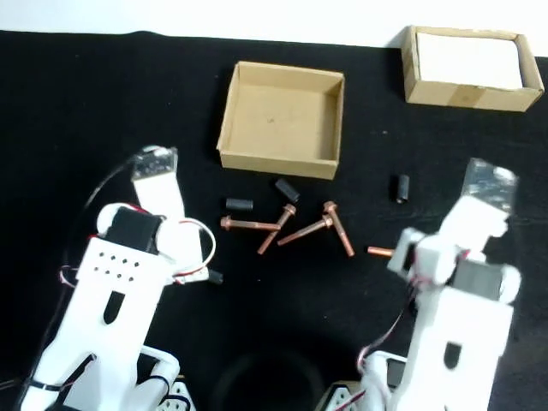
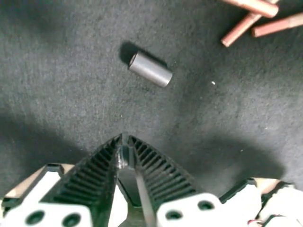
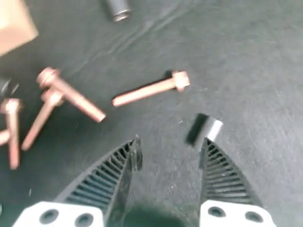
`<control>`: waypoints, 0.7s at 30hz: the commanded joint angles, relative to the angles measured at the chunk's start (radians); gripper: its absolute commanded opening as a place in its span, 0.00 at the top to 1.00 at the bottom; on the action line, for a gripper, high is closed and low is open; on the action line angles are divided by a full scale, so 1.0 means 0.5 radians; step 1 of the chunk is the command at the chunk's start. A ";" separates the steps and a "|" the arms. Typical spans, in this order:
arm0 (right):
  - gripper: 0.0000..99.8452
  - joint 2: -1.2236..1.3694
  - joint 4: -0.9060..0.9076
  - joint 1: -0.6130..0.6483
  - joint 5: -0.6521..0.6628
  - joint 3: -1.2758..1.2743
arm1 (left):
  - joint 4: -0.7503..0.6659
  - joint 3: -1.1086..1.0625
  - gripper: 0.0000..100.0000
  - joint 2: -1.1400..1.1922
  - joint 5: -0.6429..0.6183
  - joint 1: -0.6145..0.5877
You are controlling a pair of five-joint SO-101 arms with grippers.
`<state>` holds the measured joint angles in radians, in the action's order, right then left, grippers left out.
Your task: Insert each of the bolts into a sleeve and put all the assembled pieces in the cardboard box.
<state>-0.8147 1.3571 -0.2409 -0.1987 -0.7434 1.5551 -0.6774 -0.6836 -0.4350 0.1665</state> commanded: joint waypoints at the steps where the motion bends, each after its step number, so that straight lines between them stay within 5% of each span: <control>1: 0.81 0.100 -0.296 -0.229 -0.006 -0.186 | -0.034 0.002 0.97 0.002 0.021 0.011; 4: 0.81 0.140 -0.477 -0.299 0.239 -0.434 | -0.043 -0.014 0.85 0.008 0.018 -0.041; 8: 0.81 0.146 -0.609 -0.376 0.242 -0.655 | -0.046 -0.014 0.71 0.008 0.025 -0.097; 21: 0.82 0.161 -0.971 -0.373 0.101 -0.919 | -0.384 -0.351 0.70 0.008 0.028 -0.094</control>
<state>-0.7380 0.8999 -0.4373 -0.1404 -1.1991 1.3817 -0.8523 -0.6805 -0.4304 0.1281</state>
